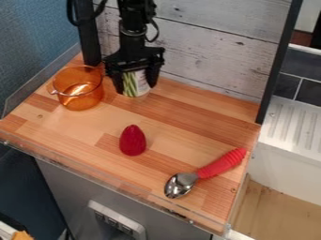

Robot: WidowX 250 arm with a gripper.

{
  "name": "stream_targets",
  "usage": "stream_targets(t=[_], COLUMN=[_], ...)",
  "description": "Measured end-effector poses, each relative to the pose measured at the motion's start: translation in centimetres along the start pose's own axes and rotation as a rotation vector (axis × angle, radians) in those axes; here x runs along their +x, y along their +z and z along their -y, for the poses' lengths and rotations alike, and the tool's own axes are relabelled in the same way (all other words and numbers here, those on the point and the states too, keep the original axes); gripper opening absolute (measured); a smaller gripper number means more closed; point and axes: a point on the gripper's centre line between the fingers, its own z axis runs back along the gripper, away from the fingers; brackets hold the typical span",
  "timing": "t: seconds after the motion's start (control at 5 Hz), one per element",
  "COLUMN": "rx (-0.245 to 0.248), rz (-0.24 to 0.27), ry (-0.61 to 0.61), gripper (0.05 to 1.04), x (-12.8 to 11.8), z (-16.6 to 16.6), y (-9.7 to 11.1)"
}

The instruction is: Move the can to the top right of the glass pot

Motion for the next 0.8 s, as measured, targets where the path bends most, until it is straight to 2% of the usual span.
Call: stream_targets(t=[0.2,0.6,0.8], rx=[-0.02,-0.115,-0.173], rz=[-0.04,-0.043,-0.025], ry=[0.01,-0.033,-0.053], gripper=[1.001,1.001,1.001], x=[-0.6,-2.4,-2.6], z=[-0.1,-0.3,-0.7], y=[-0.2,3.2,5.8])
